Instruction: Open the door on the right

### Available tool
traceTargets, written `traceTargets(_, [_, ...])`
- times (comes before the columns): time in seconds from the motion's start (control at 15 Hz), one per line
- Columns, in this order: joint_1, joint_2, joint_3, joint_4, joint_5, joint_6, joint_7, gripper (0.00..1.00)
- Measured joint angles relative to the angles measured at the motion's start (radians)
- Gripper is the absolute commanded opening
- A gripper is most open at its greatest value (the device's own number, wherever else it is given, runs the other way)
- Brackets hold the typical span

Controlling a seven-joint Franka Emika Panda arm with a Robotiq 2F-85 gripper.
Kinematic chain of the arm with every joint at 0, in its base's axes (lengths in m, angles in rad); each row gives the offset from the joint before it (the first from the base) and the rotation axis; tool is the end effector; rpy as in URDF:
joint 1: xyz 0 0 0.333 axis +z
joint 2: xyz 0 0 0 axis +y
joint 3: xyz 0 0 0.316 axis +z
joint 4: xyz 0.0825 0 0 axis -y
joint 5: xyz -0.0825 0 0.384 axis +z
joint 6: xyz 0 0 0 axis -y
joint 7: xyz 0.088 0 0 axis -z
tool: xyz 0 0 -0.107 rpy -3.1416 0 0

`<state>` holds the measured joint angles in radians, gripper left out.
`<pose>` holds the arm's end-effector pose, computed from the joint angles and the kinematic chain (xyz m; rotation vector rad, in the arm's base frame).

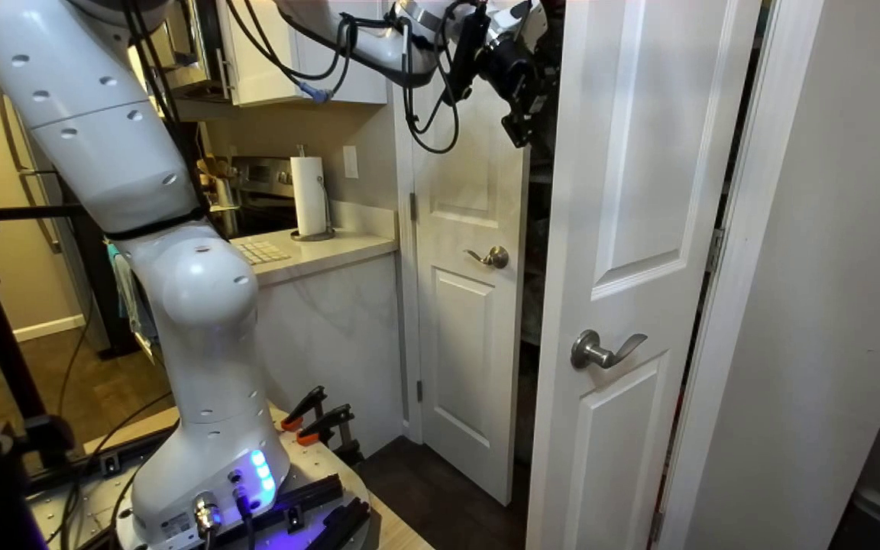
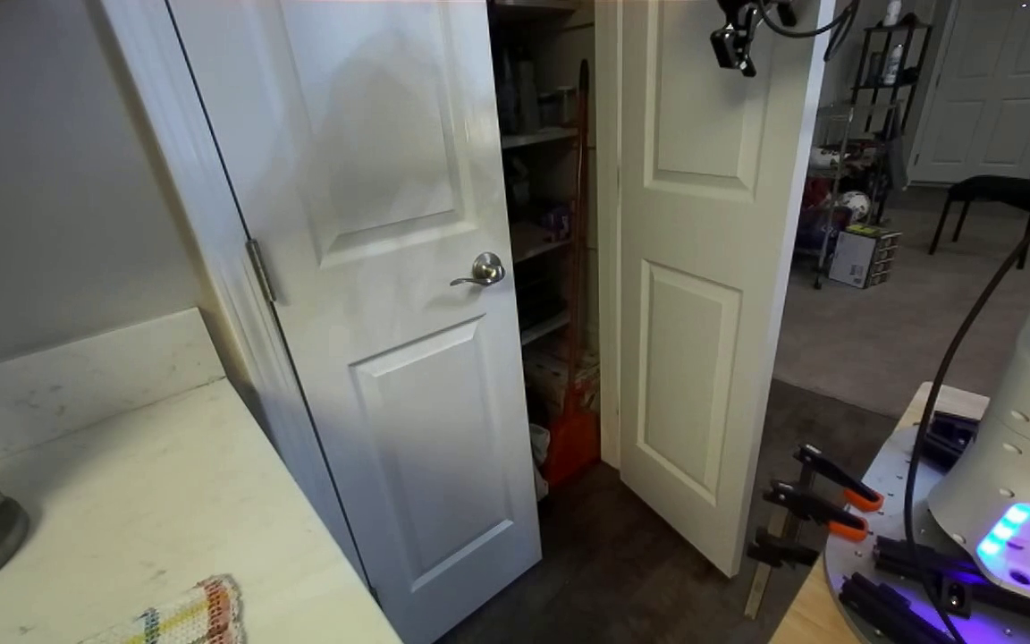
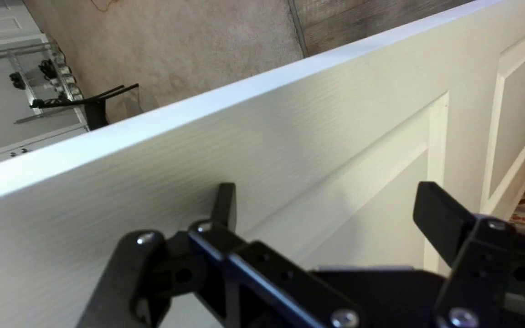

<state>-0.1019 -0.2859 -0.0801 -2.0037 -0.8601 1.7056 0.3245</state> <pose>0.4524 -0.1606 0.6070 2.2733 -0.4310 0.0608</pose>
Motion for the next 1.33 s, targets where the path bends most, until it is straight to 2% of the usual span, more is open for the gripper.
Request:
traceTargets(0.33, [-0.031, -0.014, -0.037, 0.002, -0.057, 0.0, 0.0, 1.0])
traceTargets(0.73, [-0.041, -0.014, -0.044, 0.002, -0.122, -0.001, 0.025, 1.0])
traceTargets(1.0, [-0.016, -0.015, -0.025, -0.005, 0.026, -0.007, 0.056, 1.0])
traceTargets(1.33, [0.07, -0.01, 0.062, -0.049, 0.297, 0.017, 0.112, 1.0])
